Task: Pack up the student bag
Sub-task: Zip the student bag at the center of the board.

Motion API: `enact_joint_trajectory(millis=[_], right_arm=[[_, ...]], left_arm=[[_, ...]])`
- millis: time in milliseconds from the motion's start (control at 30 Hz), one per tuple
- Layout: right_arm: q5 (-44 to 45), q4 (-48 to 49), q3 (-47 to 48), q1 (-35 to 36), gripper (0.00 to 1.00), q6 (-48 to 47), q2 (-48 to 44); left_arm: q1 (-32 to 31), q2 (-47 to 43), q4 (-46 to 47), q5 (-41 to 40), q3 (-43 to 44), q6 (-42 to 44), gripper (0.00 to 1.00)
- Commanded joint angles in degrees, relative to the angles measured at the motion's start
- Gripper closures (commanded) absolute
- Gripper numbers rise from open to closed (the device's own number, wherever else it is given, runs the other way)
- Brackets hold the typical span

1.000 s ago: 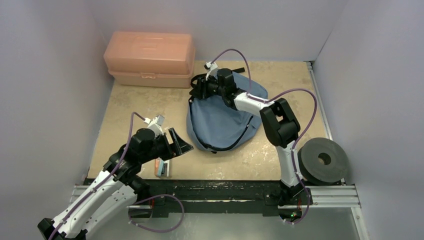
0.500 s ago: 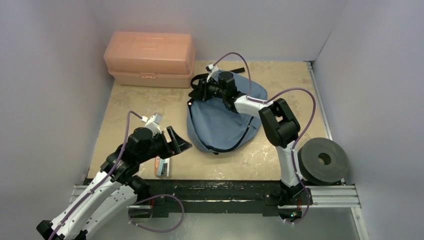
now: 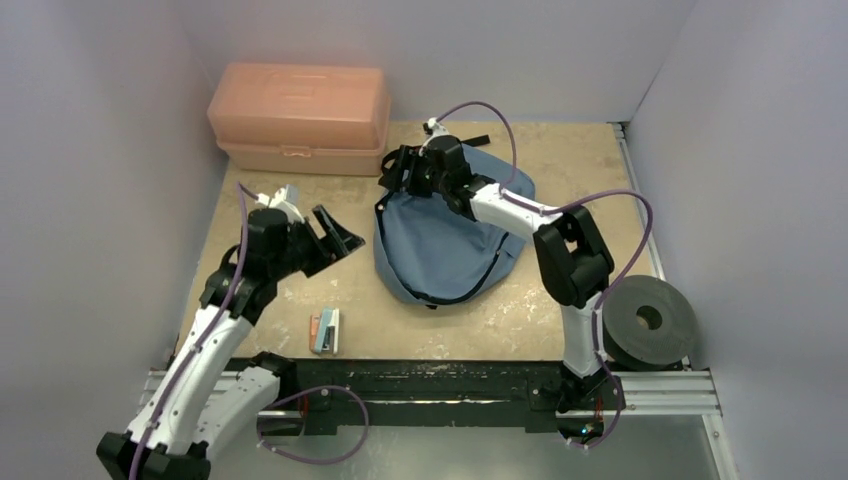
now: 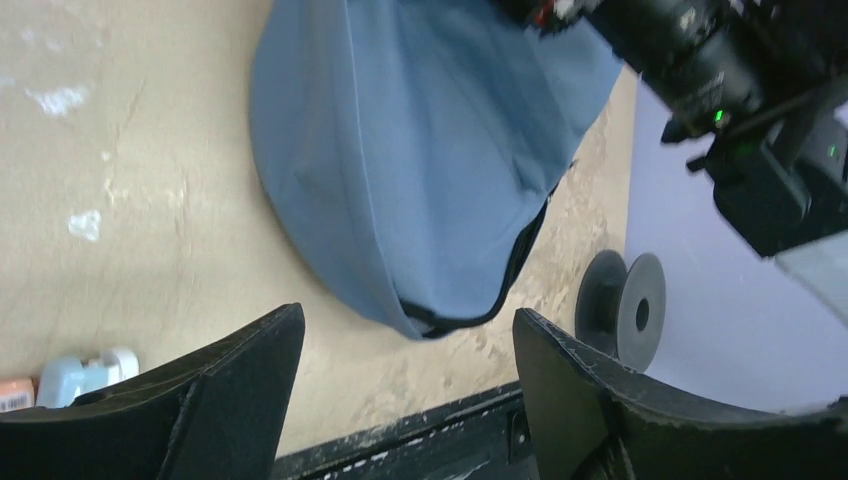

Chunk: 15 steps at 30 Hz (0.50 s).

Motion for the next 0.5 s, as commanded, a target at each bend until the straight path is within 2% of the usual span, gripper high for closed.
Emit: enact_joint_trajectory(millis=[0,100,167,300,467], right_arm=[[7.28,-6.52,2.01,1.95,0.33,12.97,-3.13],[10.90,-7.18,0.59,2.74,0.35,19.36,-4.71],[15.45,-12.96,2.55,3.35,0.36,22.70,-4.20],[18.06,-14.80,3.49,3.81,0.48,23.74,-2.95],[19.07,-15.21,6.87,3.82,0.52,22.34,0.68]], left_arm=[[6.05,9.38,6.17,6.41,9.16,5.44,0.25],[8.35,15.36,7.62,7.96,14.43,6.99,0.24],[8.98,18.95,7.88,7.77,18.17,8.69,0.24],[9.02,25.15,6.95,7.76,25.14,13.59,0.24],[9.02,28.70,5.96,8.64,27.47,18.01,0.25]])
